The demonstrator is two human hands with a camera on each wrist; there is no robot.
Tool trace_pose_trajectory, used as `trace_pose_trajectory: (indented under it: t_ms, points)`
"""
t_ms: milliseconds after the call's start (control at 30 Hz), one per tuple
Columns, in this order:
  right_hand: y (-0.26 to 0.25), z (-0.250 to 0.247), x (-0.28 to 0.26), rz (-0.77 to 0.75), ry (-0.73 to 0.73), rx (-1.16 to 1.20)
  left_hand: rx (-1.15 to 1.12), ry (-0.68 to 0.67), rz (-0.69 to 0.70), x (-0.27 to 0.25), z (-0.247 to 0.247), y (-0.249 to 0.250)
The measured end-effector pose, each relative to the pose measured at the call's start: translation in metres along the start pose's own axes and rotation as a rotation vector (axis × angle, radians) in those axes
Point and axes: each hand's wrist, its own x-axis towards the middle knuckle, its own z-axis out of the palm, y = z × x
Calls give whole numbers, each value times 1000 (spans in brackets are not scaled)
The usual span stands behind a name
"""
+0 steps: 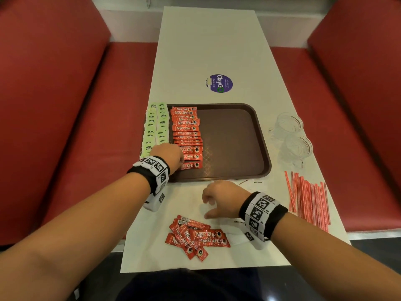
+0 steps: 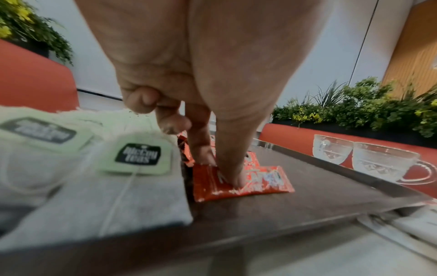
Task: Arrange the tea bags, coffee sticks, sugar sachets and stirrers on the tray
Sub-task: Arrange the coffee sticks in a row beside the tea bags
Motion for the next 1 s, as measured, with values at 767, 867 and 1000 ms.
trace_pose_trajectory:
  t_ms: [767, 867, 1000]
  points:
    - [-22, 32, 4, -79, -18, -383, -12, 228, 214, -46, 7, 8]
    - [-25, 27, 9, -60, 10, -350, -16, 155, 287, -63, 17, 0]
    - [-27, 16, 13, -33, 85, -266, -33, 22, 365, -81, 25, -12]
